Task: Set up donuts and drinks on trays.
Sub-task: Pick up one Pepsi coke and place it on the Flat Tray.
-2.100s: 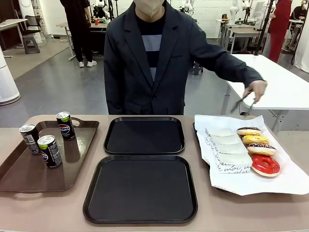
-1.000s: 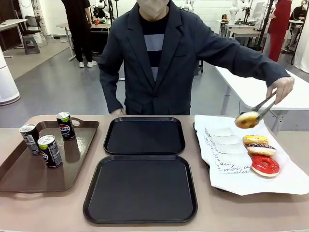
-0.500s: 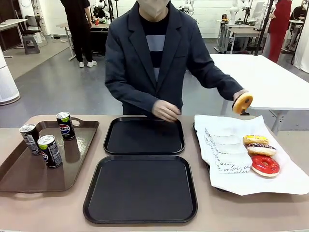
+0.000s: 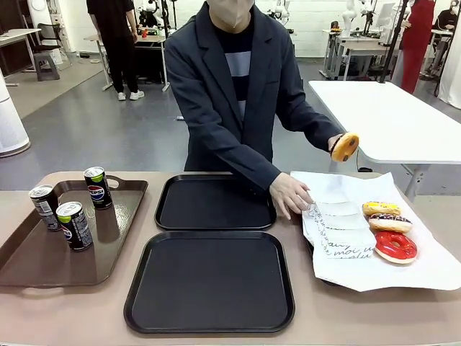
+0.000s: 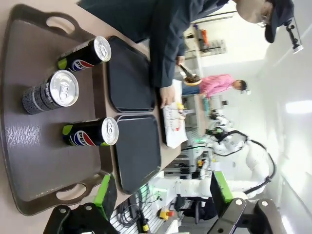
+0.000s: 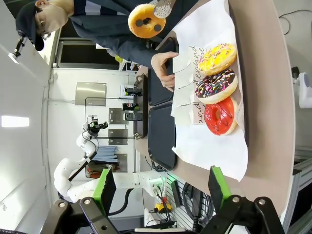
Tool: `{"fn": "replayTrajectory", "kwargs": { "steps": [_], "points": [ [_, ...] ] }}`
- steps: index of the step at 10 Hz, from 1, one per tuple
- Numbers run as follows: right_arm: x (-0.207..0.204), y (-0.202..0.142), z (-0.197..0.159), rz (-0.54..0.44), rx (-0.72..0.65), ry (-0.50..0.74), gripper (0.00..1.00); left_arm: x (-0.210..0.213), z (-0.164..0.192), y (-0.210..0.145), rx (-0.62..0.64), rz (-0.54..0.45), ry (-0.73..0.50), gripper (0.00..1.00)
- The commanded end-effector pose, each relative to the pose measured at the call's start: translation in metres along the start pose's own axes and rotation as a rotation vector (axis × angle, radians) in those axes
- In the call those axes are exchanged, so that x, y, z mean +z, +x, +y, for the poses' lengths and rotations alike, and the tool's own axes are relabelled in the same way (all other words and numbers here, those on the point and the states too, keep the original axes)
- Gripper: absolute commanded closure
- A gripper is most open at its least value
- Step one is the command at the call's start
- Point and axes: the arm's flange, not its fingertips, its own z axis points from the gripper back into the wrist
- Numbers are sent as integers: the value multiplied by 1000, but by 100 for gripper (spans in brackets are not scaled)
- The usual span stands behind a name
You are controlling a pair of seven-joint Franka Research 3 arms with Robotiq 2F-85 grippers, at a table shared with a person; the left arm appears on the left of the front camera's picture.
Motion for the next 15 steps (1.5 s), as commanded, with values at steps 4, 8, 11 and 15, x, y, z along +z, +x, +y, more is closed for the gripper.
{"fn": "replayTrajectory", "kwargs": {
  "steps": [4,8,11,15],
  "points": [
    [0,-1,-1,0,2,9,0,-67,-104,64,-5,309,580,0],
    [0,-1,-1,0,2,9,0,-176,-129,50,-104,396,977,0],
    [0,-1,-1,0,2,9,0,-237,-111,30,-191,341,1109,0],
    [0,-1,-1,0,2,9,0,-247,-114,28,-215,381,1081,0]
  ]
}}
